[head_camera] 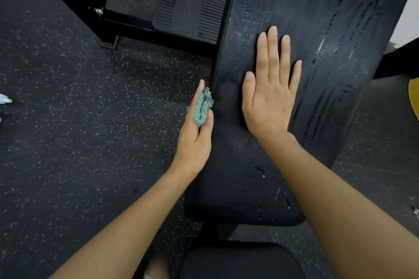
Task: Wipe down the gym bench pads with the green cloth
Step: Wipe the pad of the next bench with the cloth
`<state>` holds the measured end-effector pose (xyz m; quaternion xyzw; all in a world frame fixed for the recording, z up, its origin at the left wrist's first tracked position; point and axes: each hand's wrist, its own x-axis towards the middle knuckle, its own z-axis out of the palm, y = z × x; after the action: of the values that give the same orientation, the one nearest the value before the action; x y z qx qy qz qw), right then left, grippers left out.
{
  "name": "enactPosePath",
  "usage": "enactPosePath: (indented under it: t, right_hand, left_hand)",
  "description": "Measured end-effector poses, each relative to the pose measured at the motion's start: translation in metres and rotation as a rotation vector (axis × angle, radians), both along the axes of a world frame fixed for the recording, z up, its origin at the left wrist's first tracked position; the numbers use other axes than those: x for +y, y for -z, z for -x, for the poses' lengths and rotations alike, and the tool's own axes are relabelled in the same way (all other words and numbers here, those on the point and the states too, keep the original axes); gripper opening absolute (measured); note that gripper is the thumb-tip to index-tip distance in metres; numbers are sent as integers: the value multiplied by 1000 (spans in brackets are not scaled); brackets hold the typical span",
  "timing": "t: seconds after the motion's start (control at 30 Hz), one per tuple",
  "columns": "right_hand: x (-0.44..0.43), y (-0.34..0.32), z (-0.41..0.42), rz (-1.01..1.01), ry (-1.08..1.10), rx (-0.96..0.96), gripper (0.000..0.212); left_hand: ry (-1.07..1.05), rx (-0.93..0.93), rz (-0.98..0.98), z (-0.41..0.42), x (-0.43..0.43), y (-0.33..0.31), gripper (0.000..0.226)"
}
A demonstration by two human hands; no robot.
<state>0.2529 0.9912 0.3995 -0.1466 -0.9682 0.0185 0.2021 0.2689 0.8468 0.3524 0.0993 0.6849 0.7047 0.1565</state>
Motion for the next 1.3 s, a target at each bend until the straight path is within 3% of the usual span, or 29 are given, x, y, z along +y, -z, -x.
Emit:
enactPosePath:
  t: [0.47,0.97,1.3]
  right_hand:
    - [-30,53,-87,-6,-109,-120,60]
    - [-29,57,-86,-33,-97,-108,60]
    - [-30,58,-86,-27,-89,-80,59]
  left_hand:
    - [-33,-41,52,-40,-16,23,52]
    - [-45,42,11,23,12,-7,55]
    - [-22,5,52,-35,-15,15,56]
